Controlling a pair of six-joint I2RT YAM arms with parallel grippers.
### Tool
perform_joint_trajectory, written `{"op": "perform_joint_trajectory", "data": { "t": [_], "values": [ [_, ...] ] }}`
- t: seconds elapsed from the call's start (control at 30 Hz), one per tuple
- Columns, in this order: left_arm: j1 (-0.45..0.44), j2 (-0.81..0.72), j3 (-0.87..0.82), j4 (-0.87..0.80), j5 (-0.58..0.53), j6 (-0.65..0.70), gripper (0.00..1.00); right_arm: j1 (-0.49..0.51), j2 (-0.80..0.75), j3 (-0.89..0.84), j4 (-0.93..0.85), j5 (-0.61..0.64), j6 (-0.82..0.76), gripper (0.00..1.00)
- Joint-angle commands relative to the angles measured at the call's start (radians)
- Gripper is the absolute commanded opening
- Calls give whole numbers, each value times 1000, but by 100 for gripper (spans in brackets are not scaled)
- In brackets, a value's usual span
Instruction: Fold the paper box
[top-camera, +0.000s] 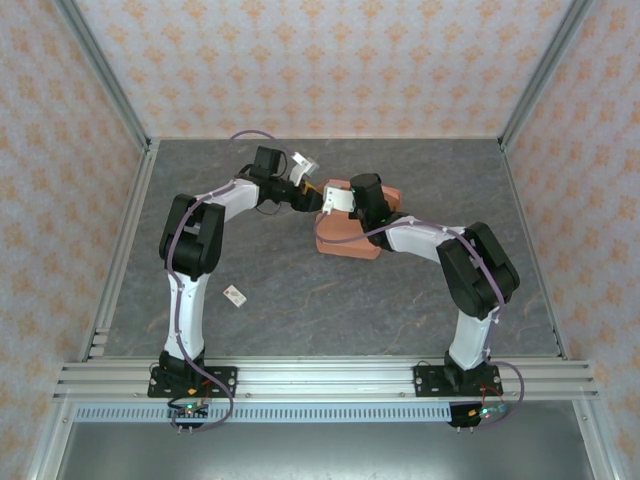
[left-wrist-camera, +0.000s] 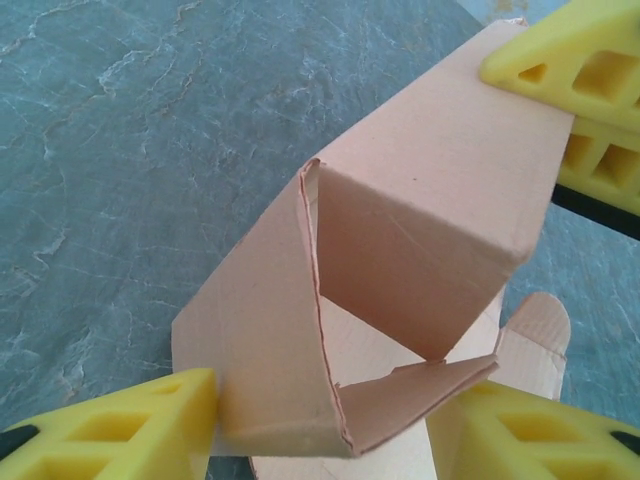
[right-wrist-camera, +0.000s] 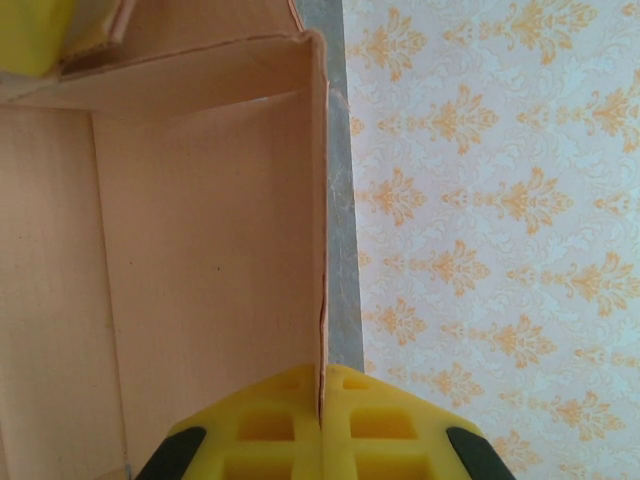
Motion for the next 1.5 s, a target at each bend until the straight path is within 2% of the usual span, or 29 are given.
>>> {"op": "perform_joint_trajectory", "data": {
  "t": [0.0,0.17,0.67,1.0,1.27,1.47],
  "values": [
    [-13,-6,11,45,-56,-25,54,-1,-9,26,-28,-19,27,0],
    [-23,-8,12,30,-60,-11,51,0,-16,23,-36,-28,40,0],
    [-9,-63,-79,34,22,37,61,-7,0,52,-65,0,43,0],
    [-15,-39,-57,63,19,7,58,-7,2,54,-75,-12,58,0],
    [-26,-38,-67,91,-29,-20,60,-3,1,64,-89,-30,93,0],
    [-33,-44,-91,158,-107,-89,58,-2,-9,58,-94,-44,109,0]
  ]
}}
